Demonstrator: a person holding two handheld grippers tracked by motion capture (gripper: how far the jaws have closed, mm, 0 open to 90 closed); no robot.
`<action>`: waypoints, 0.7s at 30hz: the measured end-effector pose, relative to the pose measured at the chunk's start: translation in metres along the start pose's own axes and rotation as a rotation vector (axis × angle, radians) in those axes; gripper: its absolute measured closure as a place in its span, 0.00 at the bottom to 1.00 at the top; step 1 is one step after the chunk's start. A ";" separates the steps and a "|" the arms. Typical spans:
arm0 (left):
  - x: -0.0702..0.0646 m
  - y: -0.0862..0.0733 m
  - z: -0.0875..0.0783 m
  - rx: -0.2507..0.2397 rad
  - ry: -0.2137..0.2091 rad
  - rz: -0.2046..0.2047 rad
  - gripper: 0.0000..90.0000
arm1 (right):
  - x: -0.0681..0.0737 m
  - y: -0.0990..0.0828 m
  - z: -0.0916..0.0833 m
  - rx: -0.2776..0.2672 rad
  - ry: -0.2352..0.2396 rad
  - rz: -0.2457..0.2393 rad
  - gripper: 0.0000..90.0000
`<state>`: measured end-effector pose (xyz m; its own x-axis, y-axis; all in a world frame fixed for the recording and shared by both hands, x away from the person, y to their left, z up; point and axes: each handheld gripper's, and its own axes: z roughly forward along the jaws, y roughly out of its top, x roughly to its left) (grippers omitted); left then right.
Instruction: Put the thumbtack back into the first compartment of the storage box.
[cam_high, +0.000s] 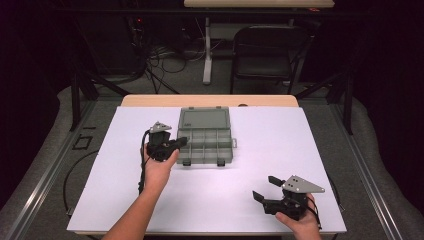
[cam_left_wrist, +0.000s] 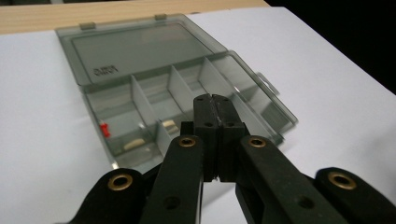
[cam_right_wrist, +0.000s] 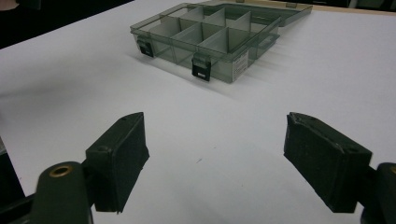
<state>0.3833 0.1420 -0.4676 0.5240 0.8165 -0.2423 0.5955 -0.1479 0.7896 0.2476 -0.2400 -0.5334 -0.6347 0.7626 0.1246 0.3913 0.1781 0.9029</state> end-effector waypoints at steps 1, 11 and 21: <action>0.002 0.002 0.002 -0.002 0.006 -0.001 1.00 | 0.000 0.000 0.000 0.001 0.000 -0.001 0.23; 0.029 0.012 0.026 0.023 0.058 -0.085 1.00 | 0.001 0.000 0.000 0.001 0.003 -0.005 0.23; 0.039 0.009 0.047 0.067 0.107 -0.094 1.00 | 0.000 0.000 0.000 0.003 0.004 -0.003 0.23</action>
<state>0.4379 0.1466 -0.4964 0.3985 0.8826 -0.2492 0.6798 -0.1019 0.7263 0.2476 -0.2398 -0.5333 -0.6387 0.7595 0.1238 0.3913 0.1821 0.9020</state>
